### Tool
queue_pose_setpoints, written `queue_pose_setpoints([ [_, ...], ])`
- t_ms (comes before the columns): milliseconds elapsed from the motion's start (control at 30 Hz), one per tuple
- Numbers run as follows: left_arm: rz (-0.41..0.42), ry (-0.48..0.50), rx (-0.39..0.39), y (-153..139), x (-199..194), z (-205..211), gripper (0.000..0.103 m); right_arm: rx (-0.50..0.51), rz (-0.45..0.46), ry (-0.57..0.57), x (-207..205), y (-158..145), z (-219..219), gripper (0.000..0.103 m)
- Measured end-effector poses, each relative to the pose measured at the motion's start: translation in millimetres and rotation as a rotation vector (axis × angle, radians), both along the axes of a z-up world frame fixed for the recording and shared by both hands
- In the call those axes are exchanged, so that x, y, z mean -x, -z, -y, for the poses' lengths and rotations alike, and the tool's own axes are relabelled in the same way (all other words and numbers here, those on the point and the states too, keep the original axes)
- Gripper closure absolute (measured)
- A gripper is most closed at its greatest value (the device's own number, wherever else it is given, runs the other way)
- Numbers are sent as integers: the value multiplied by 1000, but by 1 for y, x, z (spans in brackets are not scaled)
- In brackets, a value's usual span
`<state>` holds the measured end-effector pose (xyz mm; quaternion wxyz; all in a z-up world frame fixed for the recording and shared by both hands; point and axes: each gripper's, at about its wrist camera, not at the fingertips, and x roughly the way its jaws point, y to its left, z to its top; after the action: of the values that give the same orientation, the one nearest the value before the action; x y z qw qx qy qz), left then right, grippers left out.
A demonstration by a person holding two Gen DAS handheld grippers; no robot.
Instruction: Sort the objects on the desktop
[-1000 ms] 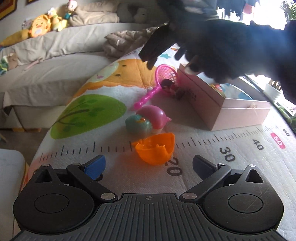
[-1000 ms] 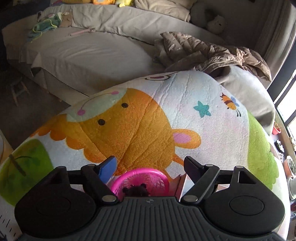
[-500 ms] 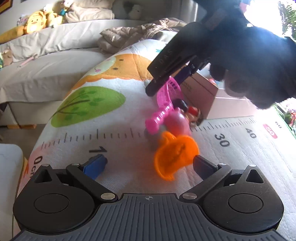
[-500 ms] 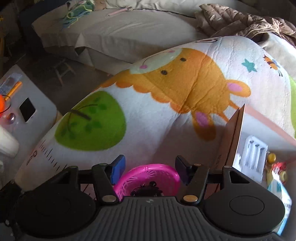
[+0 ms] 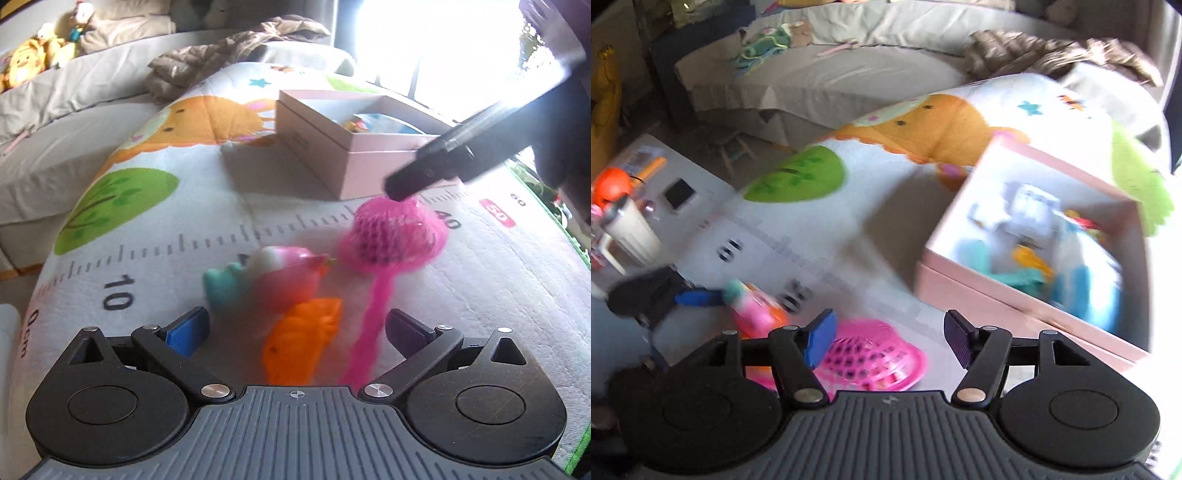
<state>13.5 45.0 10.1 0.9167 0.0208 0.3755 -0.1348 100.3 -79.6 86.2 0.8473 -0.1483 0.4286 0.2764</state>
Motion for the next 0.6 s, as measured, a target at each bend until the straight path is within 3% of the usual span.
queue_pose_setpoints([
  [167,-13,54,2,1,-8,25,0,122,127,118,22,11,47,32],
  [367,-23,68,30,2,-41,55,0,-10,117,226,41,12,96,18],
  [600,-17,30,-20,-3,-63,69,0,-4,118,271,56,42,108,14],
])
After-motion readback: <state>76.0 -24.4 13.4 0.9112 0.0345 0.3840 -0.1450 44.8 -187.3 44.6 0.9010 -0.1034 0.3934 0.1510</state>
